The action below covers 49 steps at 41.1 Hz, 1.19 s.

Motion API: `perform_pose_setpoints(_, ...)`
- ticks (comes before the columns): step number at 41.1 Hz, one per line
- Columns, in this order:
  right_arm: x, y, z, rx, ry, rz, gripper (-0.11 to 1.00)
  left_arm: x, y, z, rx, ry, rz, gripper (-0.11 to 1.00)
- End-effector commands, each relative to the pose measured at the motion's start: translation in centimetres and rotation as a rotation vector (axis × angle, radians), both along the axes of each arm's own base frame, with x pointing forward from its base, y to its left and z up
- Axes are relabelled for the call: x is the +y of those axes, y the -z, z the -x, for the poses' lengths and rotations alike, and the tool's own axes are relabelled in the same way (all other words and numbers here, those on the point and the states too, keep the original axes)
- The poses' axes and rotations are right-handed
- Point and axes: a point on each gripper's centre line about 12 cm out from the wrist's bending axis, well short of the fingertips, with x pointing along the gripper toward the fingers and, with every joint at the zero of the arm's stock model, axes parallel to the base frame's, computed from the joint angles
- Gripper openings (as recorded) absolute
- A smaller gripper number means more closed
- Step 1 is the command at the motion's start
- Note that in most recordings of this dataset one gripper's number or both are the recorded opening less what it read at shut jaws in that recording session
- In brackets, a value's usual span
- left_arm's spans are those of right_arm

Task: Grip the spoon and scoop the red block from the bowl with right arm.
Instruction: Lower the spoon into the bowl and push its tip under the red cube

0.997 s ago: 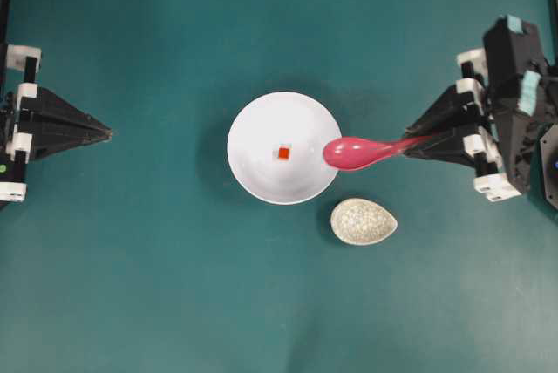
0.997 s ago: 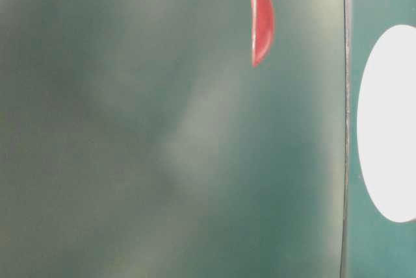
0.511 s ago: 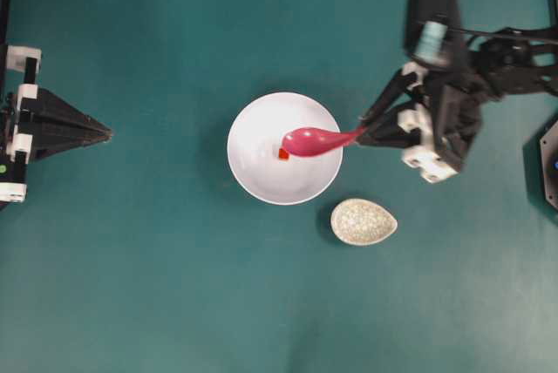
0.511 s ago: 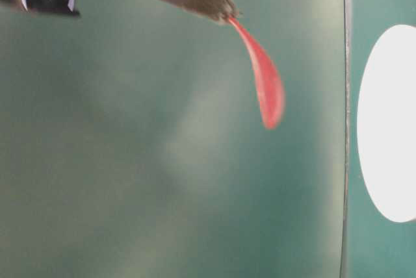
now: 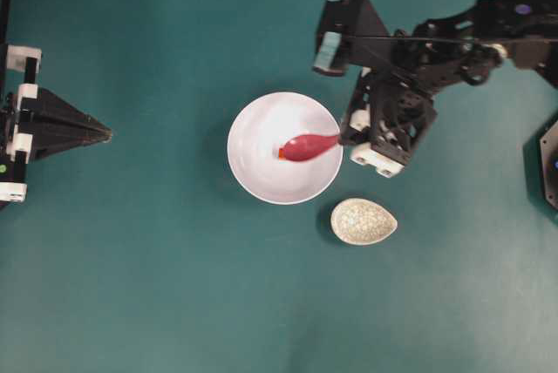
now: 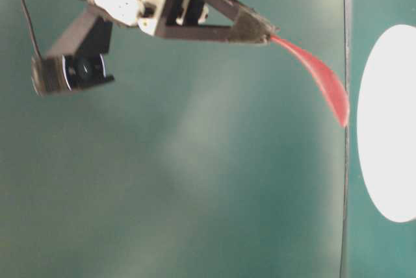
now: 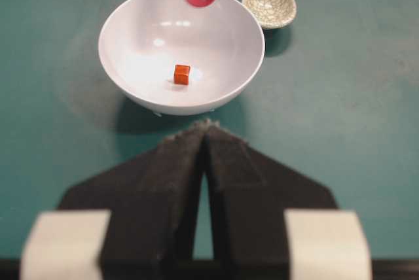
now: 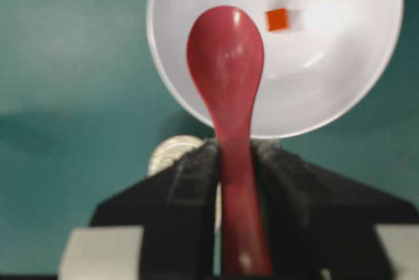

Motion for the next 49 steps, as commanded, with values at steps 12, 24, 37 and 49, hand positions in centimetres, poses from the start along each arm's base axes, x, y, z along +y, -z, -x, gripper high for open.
perform_pose_setpoints(12, -0.7, 0.1, -1.2, 0.081, -0.035, 0.054, 0.25, 0.0, -1.0, -0.3, -0.029, 0.000, -0.001, 0.00)
perform_pose_setpoints(24, -0.3, 2.7, -2.0, 0.149, -0.066, 0.068, 0.25, 0.0, -1.0, -0.4, -0.031, 0.001, -0.003, 0.00)
perform_pose_setpoints(37, -0.4, 4.3, -2.7, 0.178, -0.079, 0.084, 0.25, 0.0, -1.0, -0.4, -0.031, 0.002, -0.001, 0.00)
perform_pose_setpoints(49, -0.5, 5.1, -3.3, 0.166, -0.077, 0.095, 0.25, 0.0, -1.0, -0.3, -0.029, 0.001, -0.003, 0.00)
